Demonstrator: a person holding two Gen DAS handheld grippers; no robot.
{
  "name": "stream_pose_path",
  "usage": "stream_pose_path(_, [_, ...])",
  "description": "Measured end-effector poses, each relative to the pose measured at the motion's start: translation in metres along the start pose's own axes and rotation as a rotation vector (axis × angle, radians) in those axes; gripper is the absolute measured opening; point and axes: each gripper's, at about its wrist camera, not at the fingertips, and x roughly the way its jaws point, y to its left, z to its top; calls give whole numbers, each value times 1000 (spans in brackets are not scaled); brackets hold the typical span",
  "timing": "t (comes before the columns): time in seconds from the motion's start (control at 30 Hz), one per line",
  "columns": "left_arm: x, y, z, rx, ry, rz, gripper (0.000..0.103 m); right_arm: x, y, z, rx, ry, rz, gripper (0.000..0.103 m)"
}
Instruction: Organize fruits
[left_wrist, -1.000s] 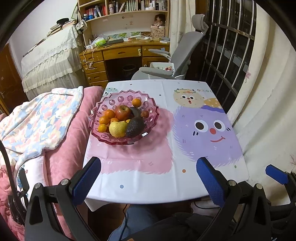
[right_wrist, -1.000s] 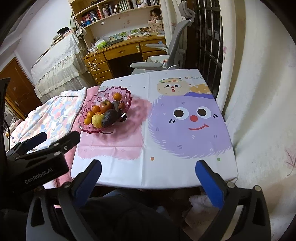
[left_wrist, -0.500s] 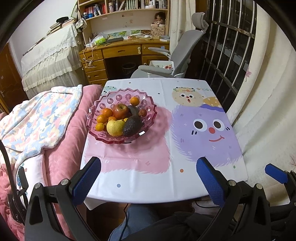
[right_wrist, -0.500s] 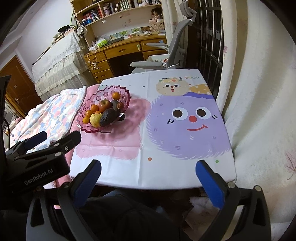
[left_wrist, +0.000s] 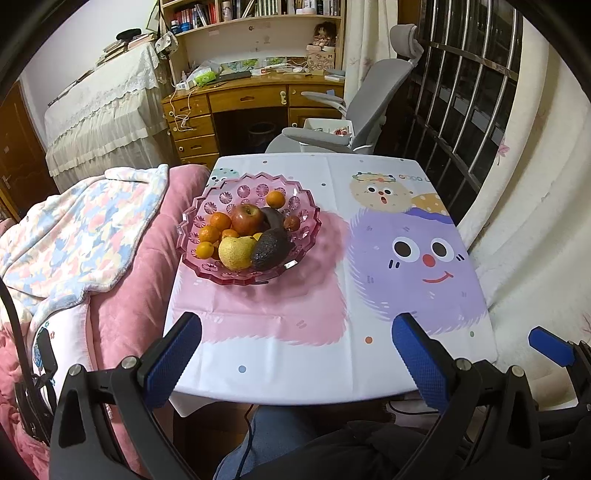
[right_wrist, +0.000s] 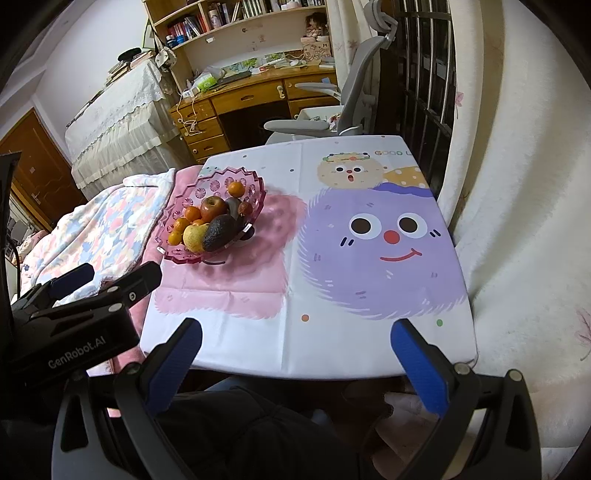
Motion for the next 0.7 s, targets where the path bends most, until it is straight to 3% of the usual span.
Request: stream_pose_path(0.7, [4, 14, -1, -5, 6, 1, 102, 2, 6, 2, -2, 6, 0, 103])
